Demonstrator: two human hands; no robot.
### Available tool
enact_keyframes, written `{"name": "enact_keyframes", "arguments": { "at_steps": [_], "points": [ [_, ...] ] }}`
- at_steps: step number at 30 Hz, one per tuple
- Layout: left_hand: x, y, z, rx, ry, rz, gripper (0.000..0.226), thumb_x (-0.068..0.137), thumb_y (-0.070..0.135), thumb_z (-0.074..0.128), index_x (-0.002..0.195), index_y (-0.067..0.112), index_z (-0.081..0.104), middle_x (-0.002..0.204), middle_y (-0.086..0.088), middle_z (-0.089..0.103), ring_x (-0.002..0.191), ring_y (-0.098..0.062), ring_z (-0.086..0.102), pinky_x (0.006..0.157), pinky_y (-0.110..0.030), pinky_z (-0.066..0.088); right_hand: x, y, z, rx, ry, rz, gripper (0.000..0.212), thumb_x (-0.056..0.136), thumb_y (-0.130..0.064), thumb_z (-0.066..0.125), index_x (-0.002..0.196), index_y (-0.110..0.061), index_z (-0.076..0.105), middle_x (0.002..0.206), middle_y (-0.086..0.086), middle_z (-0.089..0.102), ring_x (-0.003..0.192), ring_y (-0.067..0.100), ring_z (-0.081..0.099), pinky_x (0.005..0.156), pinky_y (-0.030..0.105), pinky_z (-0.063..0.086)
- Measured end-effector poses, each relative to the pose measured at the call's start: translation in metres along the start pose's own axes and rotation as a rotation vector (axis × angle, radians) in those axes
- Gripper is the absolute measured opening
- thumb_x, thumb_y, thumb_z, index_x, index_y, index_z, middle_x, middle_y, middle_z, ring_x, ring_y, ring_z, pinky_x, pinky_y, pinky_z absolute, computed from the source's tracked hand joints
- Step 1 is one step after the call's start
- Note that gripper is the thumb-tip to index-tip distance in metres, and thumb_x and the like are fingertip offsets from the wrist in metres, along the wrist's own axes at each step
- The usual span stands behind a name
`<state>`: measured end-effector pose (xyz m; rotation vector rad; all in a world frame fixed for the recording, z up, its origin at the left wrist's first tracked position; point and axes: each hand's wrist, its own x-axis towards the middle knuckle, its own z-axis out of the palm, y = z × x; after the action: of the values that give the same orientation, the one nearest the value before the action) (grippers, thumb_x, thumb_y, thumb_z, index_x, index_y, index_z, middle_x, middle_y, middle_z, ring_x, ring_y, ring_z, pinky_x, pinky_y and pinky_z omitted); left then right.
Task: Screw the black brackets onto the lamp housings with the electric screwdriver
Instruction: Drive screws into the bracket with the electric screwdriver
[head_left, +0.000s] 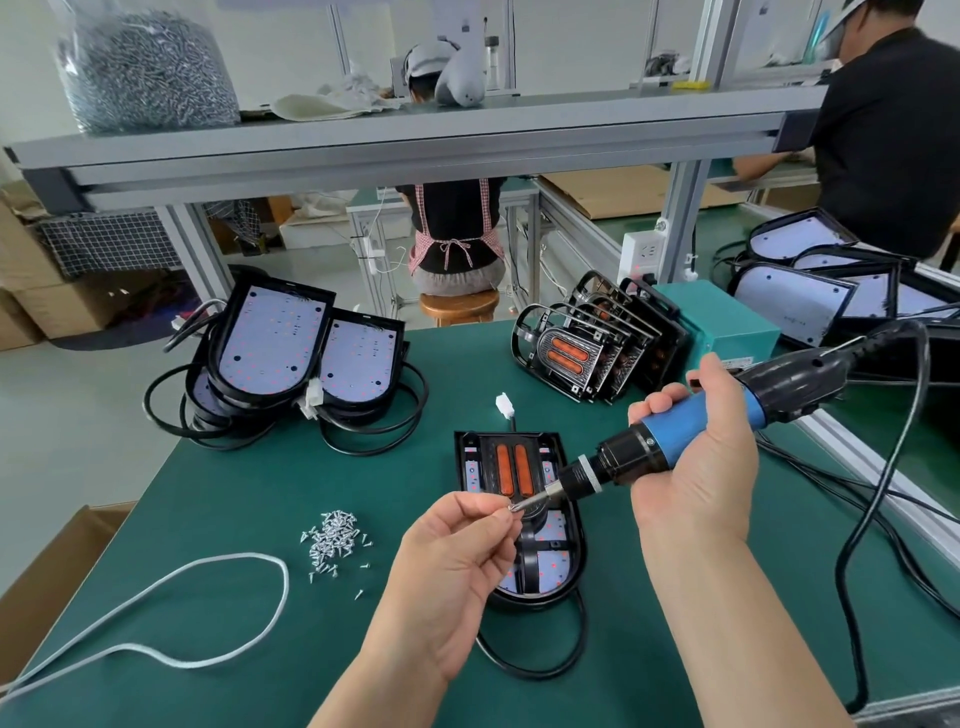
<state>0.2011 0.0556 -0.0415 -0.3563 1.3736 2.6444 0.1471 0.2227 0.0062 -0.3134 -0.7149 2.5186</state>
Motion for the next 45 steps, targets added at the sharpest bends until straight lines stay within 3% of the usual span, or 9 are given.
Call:
{"name": "enact_keyframes", "arguments": {
  "at_steps": [5,8,14,23,28,33,37,40,45],
  "points": [
    [-0.003,-0.002,0.003,0.061,-0.001,0.075,0.011,0.064,0.003,0.074,0.073,0.009,0.074,0.078,-0.014,0.069,0.069,-0.017,0.063,0.065,-0.022,0.056,0.002,-0.001,-0.001,-0.005,0.019,-0.006,0.022,0.092,-0.022,0.072,0.097,-0.014,0.052,0.066,-0.003,0.052,0.054,0.012,0.051,0.058,0.026,0.05],
    [-0.004,-0.005,0.004,0.105,0.025,0.111,0.018,0.077,-0.007,0.07,0.072,0.01,0.073,0.078,-0.015,0.069,0.07,-0.018,0.062,0.067,-0.023,0.056,0.002,-0.001,-0.001,-0.008,0.025,-0.005,0.021,0.092,-0.022,0.071,0.096,-0.014,0.052,0.066,-0.003,0.052,0.054,0.012,0.051,0.057,0.025,0.049],
    [-0.006,-0.018,0.007,0.477,0.133,0.448,0.031,0.085,-0.009,0.069,0.075,0.02,0.073,0.074,-0.004,0.072,0.071,-0.011,0.064,0.069,-0.017,0.053,0.001,0.0,-0.001,-0.021,0.034,-0.026,0.022,0.092,-0.022,0.072,0.095,-0.014,0.052,0.066,-0.002,0.051,0.055,0.013,0.051,0.058,0.025,0.05],
    [-0.003,-0.032,0.008,0.611,0.216,0.677,0.045,0.085,-0.006,0.071,0.077,0.038,0.071,0.081,0.007,0.073,0.071,-0.007,0.063,0.069,-0.015,0.051,0.005,0.006,-0.012,0.038,0.182,0.099,0.023,0.091,-0.022,0.073,0.096,-0.013,0.052,0.061,-0.003,0.055,0.052,0.013,0.053,0.061,0.027,0.053],
    [0.001,-0.035,0.0,0.657,0.198,0.674,0.042,0.085,0.0,0.073,0.087,0.042,0.071,0.082,0.009,0.073,0.075,-0.013,0.065,0.07,-0.021,0.054,0.007,0.007,-0.012,0.023,0.154,0.083,0.021,0.091,-0.018,0.073,0.099,-0.014,0.054,0.06,-0.004,0.055,0.052,0.012,0.053,0.058,0.027,0.053],
    [0.007,-0.028,-0.009,0.731,0.162,0.655,0.054,0.084,0.012,0.077,0.118,0.05,0.059,0.097,0.014,0.076,0.084,-0.012,0.067,0.081,-0.012,0.048,0.014,0.002,-0.007,-0.03,0.097,0.018,0.019,0.092,-0.017,0.071,0.095,-0.013,0.052,0.06,-0.003,0.053,0.052,0.012,0.052,0.058,0.027,0.051],
    [0.022,-0.012,-0.024,0.683,0.242,0.654,0.035,0.09,0.018,0.07,0.118,0.037,0.062,0.1,0.012,0.074,0.094,-0.01,0.067,0.087,-0.025,0.051,0.026,-0.007,-0.003,-0.102,0.045,-0.072,0.02,0.093,-0.017,0.069,0.099,-0.012,0.051,0.062,-0.002,0.052,0.053,0.013,0.051,0.058,0.027,0.049],
    [0.044,-0.001,-0.029,0.867,0.364,0.445,0.037,0.086,0.033,0.073,0.119,0.028,0.058,0.109,0.008,0.063,0.096,-0.008,0.062,0.093,-0.036,0.051,0.033,-0.012,-0.001,-0.178,-0.023,-0.129,0.017,0.093,-0.015,0.068,0.093,-0.015,0.051,0.062,-0.001,0.052,0.051,0.014,0.049,0.056,0.027,0.047],
    [0.07,0.003,-0.017,1.081,0.213,0.079,0.076,0.067,0.062,0.077,0.122,0.018,0.05,0.104,0.008,0.063,0.103,-0.017,0.061,0.092,-0.038,0.05,0.033,-0.006,0.003,-0.387,-0.175,-0.16,0.021,0.093,-0.012,0.069,0.084,-0.012,0.05,0.059,0.001,0.051,0.047,0.016,0.049,0.051,0.027,0.046]
  ]
}}
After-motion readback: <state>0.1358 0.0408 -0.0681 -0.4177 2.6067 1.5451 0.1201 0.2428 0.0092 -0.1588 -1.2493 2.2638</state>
